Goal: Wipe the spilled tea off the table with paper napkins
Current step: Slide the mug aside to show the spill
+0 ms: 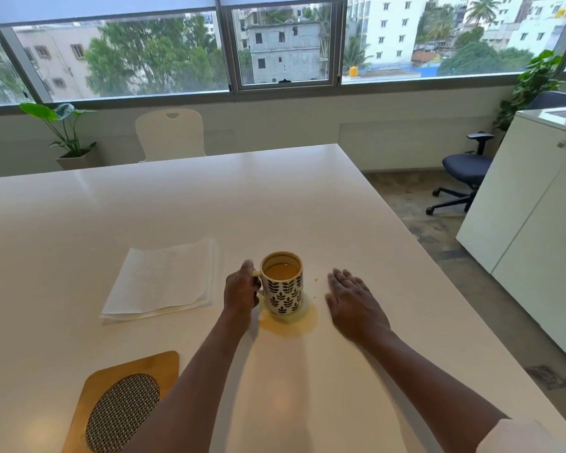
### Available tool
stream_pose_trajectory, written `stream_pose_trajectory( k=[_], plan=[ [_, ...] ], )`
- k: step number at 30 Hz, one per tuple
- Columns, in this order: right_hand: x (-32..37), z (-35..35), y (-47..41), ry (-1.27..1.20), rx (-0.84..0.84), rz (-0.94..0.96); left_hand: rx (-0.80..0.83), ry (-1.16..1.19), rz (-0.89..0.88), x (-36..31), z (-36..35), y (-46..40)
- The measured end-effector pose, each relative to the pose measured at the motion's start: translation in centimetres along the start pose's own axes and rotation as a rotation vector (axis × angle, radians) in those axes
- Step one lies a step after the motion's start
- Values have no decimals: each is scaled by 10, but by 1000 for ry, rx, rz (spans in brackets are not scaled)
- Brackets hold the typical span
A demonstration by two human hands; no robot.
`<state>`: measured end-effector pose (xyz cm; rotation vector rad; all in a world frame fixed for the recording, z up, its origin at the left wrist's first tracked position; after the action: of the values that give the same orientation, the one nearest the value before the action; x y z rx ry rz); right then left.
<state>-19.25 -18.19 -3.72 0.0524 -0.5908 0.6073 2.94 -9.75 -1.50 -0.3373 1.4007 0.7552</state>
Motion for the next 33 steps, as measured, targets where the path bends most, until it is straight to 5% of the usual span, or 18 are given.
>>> stream_pose_trajectory(
  k=[33],
  plan=[
    [-3,-6,-2,56,-35,-34,6,-8,-93,-59,-50,-101]
  ],
)
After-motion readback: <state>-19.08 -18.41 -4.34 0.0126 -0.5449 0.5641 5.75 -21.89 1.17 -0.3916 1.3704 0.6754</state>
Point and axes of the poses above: each hand's wrist, its own y-axis away from the middle knuckle, its own z-axis out of the back of the hand, x = y × z, the point moved 5 cm from there along -y, towards the middle knuckle, and after that the axes turned 14 degrees about -y, right-handed, at the moved point
